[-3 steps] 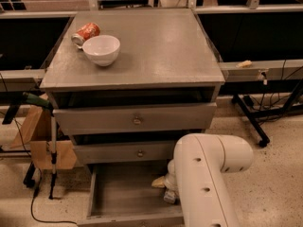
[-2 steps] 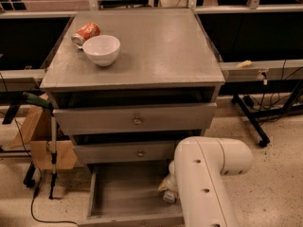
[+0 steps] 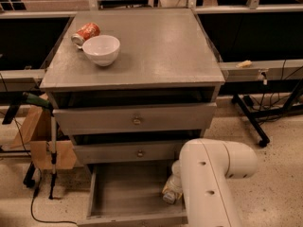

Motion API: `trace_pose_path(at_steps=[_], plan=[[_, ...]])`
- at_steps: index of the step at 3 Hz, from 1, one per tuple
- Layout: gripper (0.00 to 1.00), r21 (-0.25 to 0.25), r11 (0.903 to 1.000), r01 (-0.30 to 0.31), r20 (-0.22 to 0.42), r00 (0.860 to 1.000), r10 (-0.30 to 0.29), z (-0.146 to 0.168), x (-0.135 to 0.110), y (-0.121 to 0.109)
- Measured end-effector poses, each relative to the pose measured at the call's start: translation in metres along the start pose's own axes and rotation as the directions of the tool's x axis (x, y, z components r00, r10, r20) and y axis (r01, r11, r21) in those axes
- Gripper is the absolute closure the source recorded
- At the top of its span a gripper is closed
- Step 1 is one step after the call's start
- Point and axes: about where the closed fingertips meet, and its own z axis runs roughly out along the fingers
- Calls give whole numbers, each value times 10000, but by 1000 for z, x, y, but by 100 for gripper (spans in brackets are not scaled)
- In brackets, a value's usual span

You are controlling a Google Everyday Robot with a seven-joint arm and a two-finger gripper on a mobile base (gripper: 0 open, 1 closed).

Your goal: Pick blue plastic bottle from bottom drawer and place on counter

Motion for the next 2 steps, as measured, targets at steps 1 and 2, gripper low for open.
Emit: trace_pose_path(at_steps=[1,2], plan=[[100,-87,10000,7,6,10000,-7,-13,3,-4],[100,41,9990,455,-197,9988,-454,-51,12,-13]])
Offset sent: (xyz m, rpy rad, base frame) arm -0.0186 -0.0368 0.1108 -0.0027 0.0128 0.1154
